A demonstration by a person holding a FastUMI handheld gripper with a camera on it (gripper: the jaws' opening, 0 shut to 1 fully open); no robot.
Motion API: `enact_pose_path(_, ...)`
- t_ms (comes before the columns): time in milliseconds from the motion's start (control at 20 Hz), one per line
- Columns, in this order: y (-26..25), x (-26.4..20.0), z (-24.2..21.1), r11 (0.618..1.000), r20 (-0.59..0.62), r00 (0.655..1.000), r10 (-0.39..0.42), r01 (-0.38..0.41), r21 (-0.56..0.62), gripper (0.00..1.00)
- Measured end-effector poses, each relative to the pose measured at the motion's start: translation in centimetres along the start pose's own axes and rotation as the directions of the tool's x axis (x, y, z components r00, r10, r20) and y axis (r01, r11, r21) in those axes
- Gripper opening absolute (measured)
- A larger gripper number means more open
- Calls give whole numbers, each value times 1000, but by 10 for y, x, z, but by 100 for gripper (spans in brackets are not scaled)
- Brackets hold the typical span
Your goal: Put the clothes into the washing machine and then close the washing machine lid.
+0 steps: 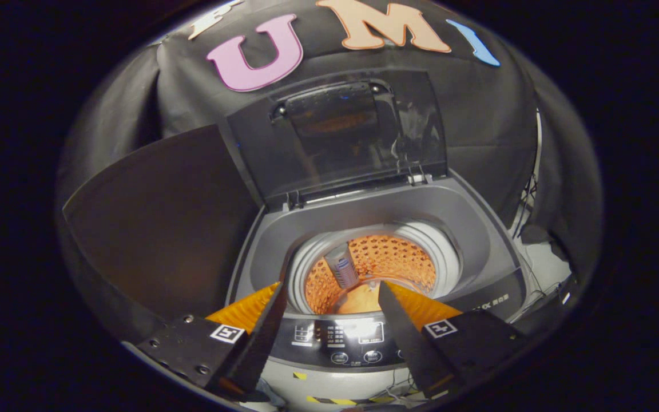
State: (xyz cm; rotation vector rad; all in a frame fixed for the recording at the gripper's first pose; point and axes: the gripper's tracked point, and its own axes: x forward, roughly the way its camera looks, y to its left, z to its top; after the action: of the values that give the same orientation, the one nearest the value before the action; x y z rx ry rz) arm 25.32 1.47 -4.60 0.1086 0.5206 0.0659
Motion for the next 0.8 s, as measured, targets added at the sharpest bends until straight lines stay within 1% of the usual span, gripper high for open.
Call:
enact_pose_path(300,7,-35,30,1000,91,996,-18,17,7,98)
enact_pose_path(550,33,-65,47,999,148,989,-2,9,-47,98)
enact_pose_path(650,50,-78,53,998,173,984,30,-18,-67,98)
enact_pose_path(800,58,-97,60,995,215,976,30,-8,-102,98)
